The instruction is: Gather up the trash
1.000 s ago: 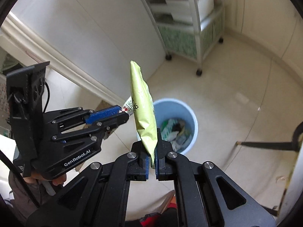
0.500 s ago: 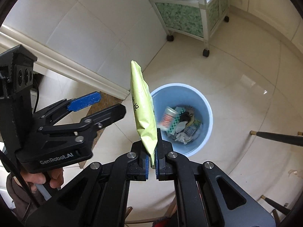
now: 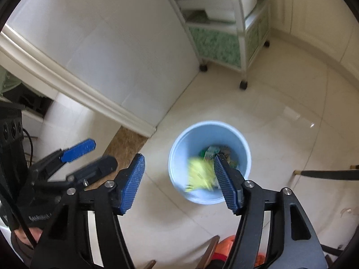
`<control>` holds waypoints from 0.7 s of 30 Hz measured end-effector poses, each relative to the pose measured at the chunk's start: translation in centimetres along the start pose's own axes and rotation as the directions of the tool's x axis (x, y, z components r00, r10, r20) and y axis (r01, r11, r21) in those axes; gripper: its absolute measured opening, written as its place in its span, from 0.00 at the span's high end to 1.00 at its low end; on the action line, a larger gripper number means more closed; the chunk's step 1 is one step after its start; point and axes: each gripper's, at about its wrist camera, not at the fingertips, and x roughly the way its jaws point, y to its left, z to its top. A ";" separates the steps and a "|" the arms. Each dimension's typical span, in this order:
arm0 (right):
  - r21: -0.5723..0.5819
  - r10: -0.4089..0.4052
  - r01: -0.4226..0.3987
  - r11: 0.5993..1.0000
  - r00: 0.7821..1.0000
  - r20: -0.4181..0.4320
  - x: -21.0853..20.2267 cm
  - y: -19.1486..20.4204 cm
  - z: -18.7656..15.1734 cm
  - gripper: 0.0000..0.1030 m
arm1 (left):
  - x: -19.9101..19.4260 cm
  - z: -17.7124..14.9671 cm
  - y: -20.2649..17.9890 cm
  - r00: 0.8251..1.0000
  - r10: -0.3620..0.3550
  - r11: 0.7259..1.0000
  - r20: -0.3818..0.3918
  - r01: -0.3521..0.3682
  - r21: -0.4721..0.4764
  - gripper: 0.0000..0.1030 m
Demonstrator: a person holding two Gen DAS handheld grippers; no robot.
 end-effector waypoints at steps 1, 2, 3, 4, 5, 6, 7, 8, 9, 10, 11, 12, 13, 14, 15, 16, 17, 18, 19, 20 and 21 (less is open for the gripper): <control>-0.005 -0.011 0.011 1.000 1.000 0.026 -1.1 0.1 0.1 0.36 | -0.7 -0.2 -0.4 1.000 -0.009 1.000 0.012 0.009 0.009 0.23; -0.011 -0.019 0.020 1.000 0.998 0.052 -2.3 0.3 0.0 0.34 | -1.4 -0.2 -0.6 1.000 -0.013 1.000 0.024 0.013 0.016 0.23; -0.015 -0.029 0.030 0.999 0.996 0.086 -3.9 0.4 -0.1 0.33 | -2.4 -0.3 -1.2 0.999 -0.012 1.000 0.047 0.011 0.022 0.23; -0.016 -0.036 0.038 0.999 0.993 0.115 -5.3 0.4 -0.3 0.27 | -3.2 -0.5 -1.6 0.998 -0.005 1.000 0.062 0.003 0.031 0.23; -0.017 -0.048 0.051 0.999 0.988 0.146 -6.8 0.5 -0.5 0.21 | -4.3 -0.7 -2.4 0.996 0.008 0.999 0.084 -0.012 0.049 0.23; -0.016 -0.075 0.079 0.997 0.980 0.186 -8.7 0.6 -0.8 0.20 | -5.7 -0.9 -3.3 0.993 0.014 0.997 0.117 -0.022 0.070 0.22; -0.014 -0.091 0.096 0.995 0.974 0.207 -10.1 0.7 -1.0 0.16 | -7.2 -1.3 -4.4 0.989 0.013 0.995 0.148 -0.027 0.093 0.22; -0.007 -0.116 0.120 0.993 0.967 0.228 -11.9 0.8 -1.4 0.10 | -8.7 -1.8 -5.4 0.984 0.007 0.993 0.178 -0.027 0.114 0.21; -0.001 -0.140 0.145 0.989 0.958 0.251 -13.6 1.1 -1.8 0.09 | -9.9 -2.0 -6.3 0.979 0.002 0.991 0.203 -0.029 0.131 0.17; 0.003 -0.166 0.173 0.985 0.943 0.290 -16.0 1.2 -2.6 0.09 | -11.5 -2.4 -7.7 0.970 -0.003 0.987 0.242 -0.035 0.155 0.14; 0.011 -0.194 0.200 0.980 0.931 0.309 -17.7 1.2 -3.2 0.08 | -12.7 -2.7 -8.6 0.963 -0.010 0.985 0.268 -0.037 0.170 0.09; 0.022 -0.221 0.226 0.974 0.917 0.332 -19.4 1.3 -3.8 0.07 | -14.3 -3.2 -9.9 0.953 -0.033 0.979 0.302 -0.031 0.203 0.08; 0.029 -0.237 0.243 0.970 0.902 0.362 -21.3 1.3 -4.6 0.04 | -15.5 -3.6 -11.0 0.944 -0.048 0.975 0.326 -0.027 0.222 0.08; 0.036 -0.253 0.260 0.965 0.887 0.387 -23.4 1.3 -5.6 0.01 | -16.8 -4.1 -12.2 0.935 -0.068 0.970 0.349 -0.020 0.243 0.05; 0.052 -0.276 0.280 0.959 0.866 0.417 -25.7 1.3 -6.8 0.01 | -18.3 -4.6 -13.9 0.923 -0.074 0.964 0.376 -0.031 0.265 0.01; 0.062 -0.291 0.295 0.954 0.849 0.441 -27.2 1.1 -7.4 0.01 | -19.2 -5.1 -14.9 0.915 -0.079 0.960 0.396 -0.038 0.278 0.01; 0.078 -0.324 0.327 0.942 0.819 0.474 -29.5 1.1 -8.7 0.00 | -20.4 -5.8 -16.2 0.901 -0.096 0.953 0.422 -0.039 0.300 0.01; 0.093 -0.351 0.353 0.931 0.798 0.490 -31.0 0.9 -9.3 0.00 | -21.8 -6.6 -17.7 0.889 -0.132 0.942 0.439 -0.025 0.334 0.01; 0.119 -0.387 0.384 0.916 0.764 0.515 -33.3 0.6 -10.5 0.00 | -22.6 -7.3 -18.9 0.880 -0.159 0.935 0.448 -0.012 0.354 0.01; 0.136 -0.409 0.402 0.906 0.742 0.531 -34.8 0.4 -11.1 0.00 | -23.5 -8.1 -20.2 0.871 -0.181 0.928 0.457 -0.003 0.373 0.01; 0.160 -0.433 0.418 0.894 0.714 0.550 -36.7 0.2 -12.4 0.00 | -24.7 -9.0 -22.0 0.857 -0.213 0.916 0.470 0.008 0.400 0.01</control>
